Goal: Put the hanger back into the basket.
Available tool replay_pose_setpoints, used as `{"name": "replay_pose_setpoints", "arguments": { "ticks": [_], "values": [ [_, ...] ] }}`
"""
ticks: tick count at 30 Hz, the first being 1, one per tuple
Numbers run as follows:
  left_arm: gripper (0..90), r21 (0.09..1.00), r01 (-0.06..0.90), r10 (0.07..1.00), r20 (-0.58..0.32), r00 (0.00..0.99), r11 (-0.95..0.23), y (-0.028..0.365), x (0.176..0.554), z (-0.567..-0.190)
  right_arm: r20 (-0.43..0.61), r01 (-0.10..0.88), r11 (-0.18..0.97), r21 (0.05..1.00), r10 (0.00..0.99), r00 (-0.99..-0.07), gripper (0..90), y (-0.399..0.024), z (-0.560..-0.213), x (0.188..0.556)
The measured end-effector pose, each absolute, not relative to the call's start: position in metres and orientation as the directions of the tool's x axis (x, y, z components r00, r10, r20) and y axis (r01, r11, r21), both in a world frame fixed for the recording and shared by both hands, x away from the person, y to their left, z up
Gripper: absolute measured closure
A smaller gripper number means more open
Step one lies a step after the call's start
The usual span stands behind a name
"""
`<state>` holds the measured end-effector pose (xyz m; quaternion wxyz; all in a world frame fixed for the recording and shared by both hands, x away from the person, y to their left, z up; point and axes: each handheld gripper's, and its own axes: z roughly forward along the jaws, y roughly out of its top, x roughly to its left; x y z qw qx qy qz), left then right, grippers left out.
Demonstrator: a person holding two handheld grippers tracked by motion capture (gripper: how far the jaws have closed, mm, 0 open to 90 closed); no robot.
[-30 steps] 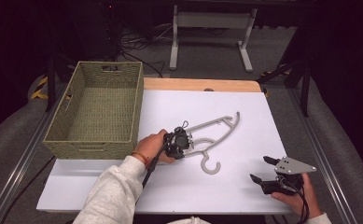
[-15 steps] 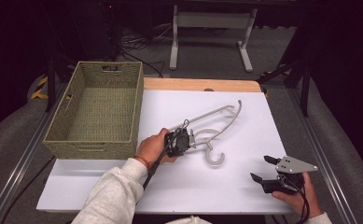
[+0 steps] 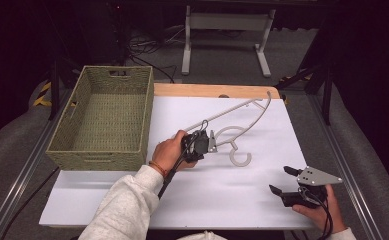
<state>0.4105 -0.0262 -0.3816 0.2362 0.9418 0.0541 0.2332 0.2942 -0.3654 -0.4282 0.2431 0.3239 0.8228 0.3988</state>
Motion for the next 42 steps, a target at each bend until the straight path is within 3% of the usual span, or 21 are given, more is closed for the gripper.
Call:
{"name": "replay_pose_setpoints", "arguments": {
  "ticks": [15, 24, 42],
  "values": [
    [82.2, 0.538, -0.034, 0.268, 0.473, 0.839, -0.842, -0.029, 0.409, -0.314, -0.129, 0.343, 0.455, 0.822, 0.735, -0.665, 19.2, -0.369, -0.427, 0.294],
    [82.2, 0.538, -0.015, 0.311, 0.509, 0.803, -0.843, -0.003, 0.411, -0.295, -0.139, 0.339, 0.460, 0.820, 0.736, -0.663, 19.3, -0.369, -0.427, 0.294],
    [82.2, 0.549, 0.126, 0.452, 0.513, 0.730, -0.826, 0.080, 0.422, -0.285, -0.128, 0.346, 0.461, 0.817, 0.731, -0.670, 19.1, -0.368, -0.429, 0.295]
  ]
}}
